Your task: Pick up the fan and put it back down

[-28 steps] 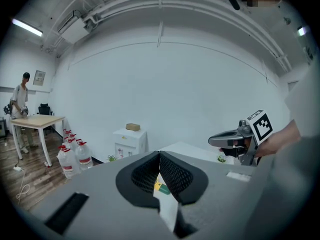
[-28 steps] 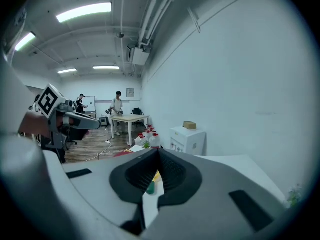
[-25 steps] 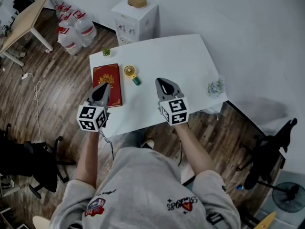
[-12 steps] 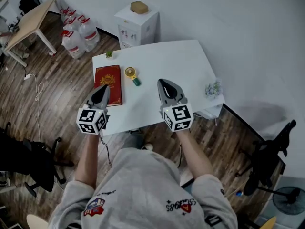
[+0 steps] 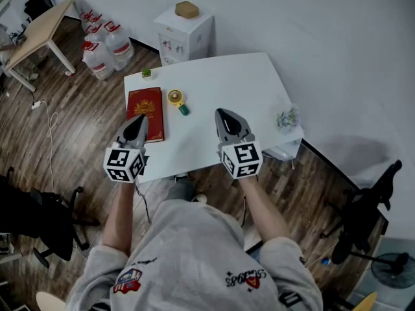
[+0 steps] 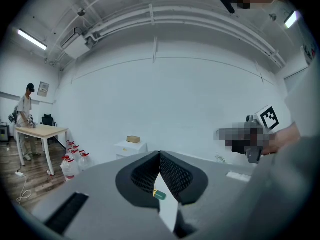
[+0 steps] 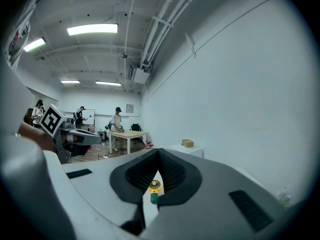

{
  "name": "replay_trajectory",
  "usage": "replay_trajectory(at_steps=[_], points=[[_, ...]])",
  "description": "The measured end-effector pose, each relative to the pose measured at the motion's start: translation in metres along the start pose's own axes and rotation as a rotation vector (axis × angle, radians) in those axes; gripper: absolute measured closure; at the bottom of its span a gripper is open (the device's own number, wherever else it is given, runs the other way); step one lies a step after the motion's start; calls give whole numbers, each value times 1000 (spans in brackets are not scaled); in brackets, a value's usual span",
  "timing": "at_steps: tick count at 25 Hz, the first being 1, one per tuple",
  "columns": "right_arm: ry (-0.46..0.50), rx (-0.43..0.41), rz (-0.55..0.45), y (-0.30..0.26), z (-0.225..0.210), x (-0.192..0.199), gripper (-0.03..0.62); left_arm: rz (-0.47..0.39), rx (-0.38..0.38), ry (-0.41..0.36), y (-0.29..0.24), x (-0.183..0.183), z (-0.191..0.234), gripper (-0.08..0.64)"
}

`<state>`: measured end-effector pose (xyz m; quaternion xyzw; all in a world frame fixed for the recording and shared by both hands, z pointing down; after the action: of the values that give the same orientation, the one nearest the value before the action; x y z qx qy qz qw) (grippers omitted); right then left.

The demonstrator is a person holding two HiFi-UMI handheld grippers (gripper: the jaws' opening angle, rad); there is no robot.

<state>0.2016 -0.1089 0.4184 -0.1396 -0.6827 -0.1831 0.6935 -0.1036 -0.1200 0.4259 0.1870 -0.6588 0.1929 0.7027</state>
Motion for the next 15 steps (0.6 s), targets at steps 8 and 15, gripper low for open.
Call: replay_trajectory(at_steps=[8, 15], points=[[-1, 7, 4, 0, -4, 3, 591, 14, 5, 5, -6, 3, 1, 556], [-2, 9, 1, -2, -6, 5, 591, 23, 12, 8, -11, 7, 1, 556]])
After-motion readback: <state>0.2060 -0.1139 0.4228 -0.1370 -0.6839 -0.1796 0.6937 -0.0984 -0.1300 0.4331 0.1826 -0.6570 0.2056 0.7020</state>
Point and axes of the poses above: the fingertips, and each gripper's own axes: y backward along the fingers, z to its left, x out of its underside, the point moved 9 cm from there along y, backward along the fingers, and after that the axes turned 10 degrees about -z, right-handed, at the moved point
